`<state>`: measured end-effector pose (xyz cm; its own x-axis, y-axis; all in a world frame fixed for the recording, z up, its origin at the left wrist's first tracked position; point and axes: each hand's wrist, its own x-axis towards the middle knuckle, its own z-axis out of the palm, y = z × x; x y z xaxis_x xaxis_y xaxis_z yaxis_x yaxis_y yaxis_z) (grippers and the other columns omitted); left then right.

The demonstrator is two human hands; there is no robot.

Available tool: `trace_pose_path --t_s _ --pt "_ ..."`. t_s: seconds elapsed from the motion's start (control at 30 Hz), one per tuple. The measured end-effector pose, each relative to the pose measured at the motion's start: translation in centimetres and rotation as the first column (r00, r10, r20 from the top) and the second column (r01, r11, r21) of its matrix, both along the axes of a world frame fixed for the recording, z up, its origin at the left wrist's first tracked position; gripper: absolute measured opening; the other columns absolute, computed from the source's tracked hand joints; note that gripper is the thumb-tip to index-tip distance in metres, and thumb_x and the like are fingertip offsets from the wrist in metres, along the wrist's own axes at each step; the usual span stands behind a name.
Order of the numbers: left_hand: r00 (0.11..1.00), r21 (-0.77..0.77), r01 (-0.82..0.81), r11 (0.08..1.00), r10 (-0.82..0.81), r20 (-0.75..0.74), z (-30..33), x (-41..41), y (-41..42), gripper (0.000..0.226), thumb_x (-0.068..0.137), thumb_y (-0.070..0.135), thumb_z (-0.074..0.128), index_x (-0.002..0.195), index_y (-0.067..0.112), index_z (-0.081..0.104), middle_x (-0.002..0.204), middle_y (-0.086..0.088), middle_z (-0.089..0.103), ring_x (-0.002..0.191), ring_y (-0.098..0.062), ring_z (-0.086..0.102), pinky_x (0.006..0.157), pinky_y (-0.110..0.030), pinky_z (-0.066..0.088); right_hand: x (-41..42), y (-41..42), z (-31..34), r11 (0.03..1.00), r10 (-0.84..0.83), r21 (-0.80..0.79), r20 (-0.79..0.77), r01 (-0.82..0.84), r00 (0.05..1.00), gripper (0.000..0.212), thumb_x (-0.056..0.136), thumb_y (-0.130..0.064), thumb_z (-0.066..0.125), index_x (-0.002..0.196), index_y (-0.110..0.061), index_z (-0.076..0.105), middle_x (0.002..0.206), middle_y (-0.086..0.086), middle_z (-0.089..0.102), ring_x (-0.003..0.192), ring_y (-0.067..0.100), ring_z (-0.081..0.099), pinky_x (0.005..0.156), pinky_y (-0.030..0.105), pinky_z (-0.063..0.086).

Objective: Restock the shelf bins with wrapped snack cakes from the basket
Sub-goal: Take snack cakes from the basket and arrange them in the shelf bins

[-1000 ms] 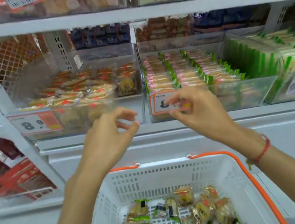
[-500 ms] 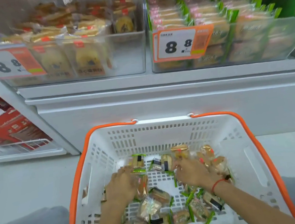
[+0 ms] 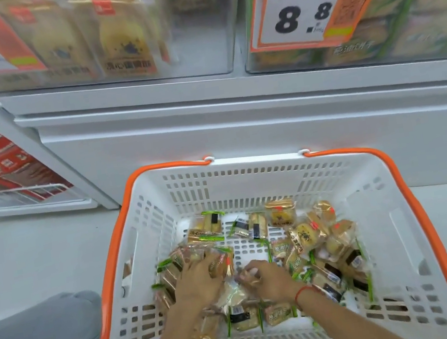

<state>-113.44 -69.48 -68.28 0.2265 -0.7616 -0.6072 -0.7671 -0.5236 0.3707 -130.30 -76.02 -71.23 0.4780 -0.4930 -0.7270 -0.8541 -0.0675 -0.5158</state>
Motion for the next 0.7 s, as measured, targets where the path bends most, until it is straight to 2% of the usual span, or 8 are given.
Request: trace_pose_path --t_s 0.1,0.17,0.2,0.27,0.33,0.4,0.47,0.7 --pt "0.977 -0.074 -0.138 0.988 0.123 -0.171 1.1 0.0 -1.3 0.037 0.097 0.031 0.048 0.134 0.028 0.052 0.141 -0.001 0.051 0.117 -0.018 0.055 0.099 -0.032 0.044 -0.9 -2.9 4.1 0.978 -0.072 0.196 0.029 0.065 0.997 0.034 0.089 -0.01 0.063 0.121 -0.01 0.052 0.105 0.006 0.055 0.08 0.017 0.054 0.063 0.024 0.044" --pt "0.946 -0.106 -0.208 0.972 0.172 -0.276 2.9 -0.8 -2.2 0.035 0.1 0.035 0.044 0.131 0.024 0.053 0.126 -0.001 0.059 0.091 -0.007 0.058 0.083 -0.023 0.046 -1.5 -5.0 7.6 0.972 -0.057 0.232 0.06 0.041 0.997 0.039 0.088 -0.015 0.067 0.124 -0.011 0.053 0.122 0.011 0.056 0.099 0.022 0.061 0.074 0.026 0.052" --pt "0.924 -0.115 -0.233 0.966 0.183 -0.336 3.8 -1.3 -2.6 0.036 0.1 0.041 0.042 0.131 0.026 0.053 0.121 0.003 0.059 0.09 -0.005 0.057 0.084 -0.023 0.046 -1.9 -6.0 9.4 0.967 -0.054 0.255 0.086 0.031 0.995 0.039 0.088 -0.016 0.068 0.124 -0.012 0.055 0.126 0.015 0.056 0.107 0.026 0.061 0.08 0.03 0.054" --pt "0.86 -0.141 -0.29 0.947 0.193 -0.472 6.4 -2.3 -3.8 0.036 0.098 0.049 0.041 0.124 0.03 0.057 0.123 0.012 0.059 0.109 -0.009 0.057 0.098 -0.033 0.045 -2.5 -7.8 13.4 0.964 -0.019 0.267 0.132 -0.017 0.991 0.039 0.087 -0.018 0.069 0.124 -0.012 0.059 0.121 0.009 0.063 0.099 0.014 0.065 0.077 0.022 0.055" --pt "0.797 -0.204 -0.342 0.917 0.168 -0.581 9.4 -3.3 -5.0 0.022 0.096 0.043 0.05 0.109 0.031 0.063 0.113 0.016 0.062 0.106 -0.008 0.059 0.089 -0.024 0.047 -3.2 -9.6 17.6 0.977 0.066 0.191 0.136 -0.092 0.989 0.035 0.088 -0.019 0.069 0.121 -0.012 0.064 0.118 0.005 0.065 0.085 0.003 0.063 0.07 0.015 0.051" --pt "0.772 -0.298 -0.382 0.875 0.124 -0.624 12.6 -4.3 -6.0 0.011 0.091 0.037 0.061 0.1 0.034 0.065 0.106 0.015 0.064 0.098 -0.003 0.062 0.08 -0.019 0.048 -4.2 -10.7 21.6 0.988 0.082 0.115 0.166 -0.102 0.983 0.03 0.088 -0.018 0.068 0.118 -0.014 0.067 0.115 0.001 0.066 0.089 0.005 0.061 0.078 0.018 0.052" --pt "0.738 -0.376 -0.432 0.82 0.081 -0.67 15.6 -5.3 -6.6 0.01 0.087 0.032 0.066 0.097 0.033 0.068 0.1 0.016 0.068 0.098 0.001 0.062 0.084 -0.021 0.05 -5.1 -11.1 24.6 0.997 0.064 0.017 0.233 -0.07 0.97 0.026 0.087 -0.017 0.07 0.113 -0.02 0.068 0.108 -0.003 0.064 0.091 0.007 0.061 0.084 0.024 0.054" --pt "0.67 -0.586 -0.606 0.538 -0.054 -0.741 25.1 -7.1 -8.5 0.008 0.081 0.02 0.071 0.088 0.021 0.07 0.083 0.012 0.072 0.081 -0.002 0.066 0.069 -0.014 0.05 -7.9 -9.5 32.6 0.926 -0.093 -0.226 0.639 0.302 0.763 0.025 0.083 -0.013 0.072 0.107 -0.017 0.066 0.104 0.012 0.07 0.088 0.021 0.067 0.075 0.029 0.054"
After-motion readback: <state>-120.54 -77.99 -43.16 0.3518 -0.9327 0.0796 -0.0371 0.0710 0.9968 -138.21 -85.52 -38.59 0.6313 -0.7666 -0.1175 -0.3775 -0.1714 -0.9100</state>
